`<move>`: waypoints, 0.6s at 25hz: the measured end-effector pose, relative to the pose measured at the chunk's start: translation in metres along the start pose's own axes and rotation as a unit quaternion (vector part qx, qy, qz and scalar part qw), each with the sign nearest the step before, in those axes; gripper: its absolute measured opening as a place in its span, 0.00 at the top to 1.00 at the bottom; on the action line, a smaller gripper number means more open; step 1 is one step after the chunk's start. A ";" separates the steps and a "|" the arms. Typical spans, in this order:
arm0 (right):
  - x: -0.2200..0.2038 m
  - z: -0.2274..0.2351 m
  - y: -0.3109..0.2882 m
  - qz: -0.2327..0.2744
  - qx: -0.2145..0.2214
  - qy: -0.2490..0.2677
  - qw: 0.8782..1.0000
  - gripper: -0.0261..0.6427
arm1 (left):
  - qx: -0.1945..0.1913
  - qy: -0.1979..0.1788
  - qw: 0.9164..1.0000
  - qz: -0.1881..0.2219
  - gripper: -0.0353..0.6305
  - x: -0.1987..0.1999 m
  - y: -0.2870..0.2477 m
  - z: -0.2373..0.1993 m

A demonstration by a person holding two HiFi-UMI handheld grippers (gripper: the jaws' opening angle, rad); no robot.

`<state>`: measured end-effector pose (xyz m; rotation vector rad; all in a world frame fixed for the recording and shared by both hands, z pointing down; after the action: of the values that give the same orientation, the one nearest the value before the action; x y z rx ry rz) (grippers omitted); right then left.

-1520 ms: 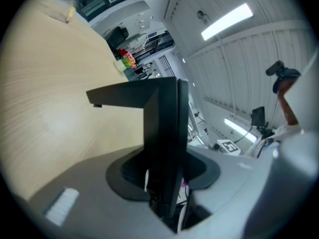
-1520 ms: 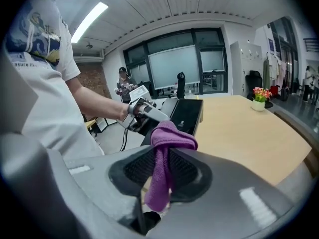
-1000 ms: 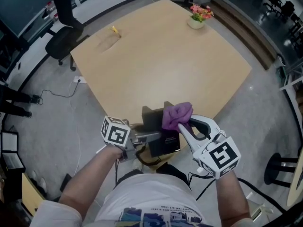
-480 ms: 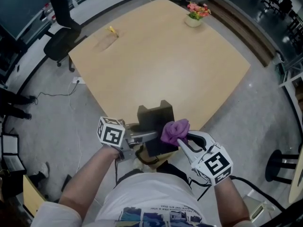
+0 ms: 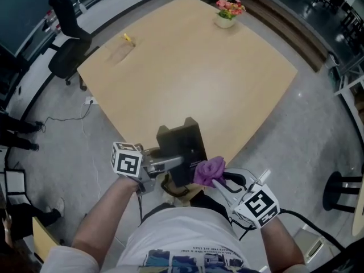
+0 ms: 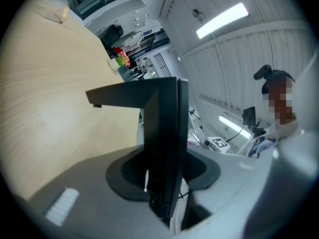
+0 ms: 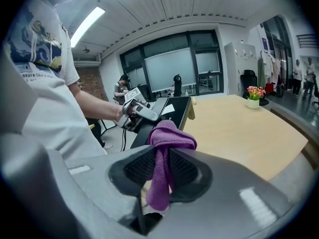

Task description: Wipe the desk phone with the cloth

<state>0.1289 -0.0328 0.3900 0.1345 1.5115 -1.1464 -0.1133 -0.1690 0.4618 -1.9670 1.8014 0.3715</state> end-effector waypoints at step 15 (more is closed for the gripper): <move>0.077 0.063 0.015 0.132 -0.079 -0.001 0.988 0.83 | -0.032 -0.015 0.999 -0.039 0.68 -0.009 -0.008 0.006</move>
<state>0.1578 -0.1075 0.3290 0.2185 1.5261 -0.8140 -0.1057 -0.1578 0.4623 -2.0568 1.7091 0.4359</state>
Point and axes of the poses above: the fingertips, and each gripper's own axes: y backward along the fingers, z to its right, x out of its top, the point moved 10 cm from there along y, backward along the fingers
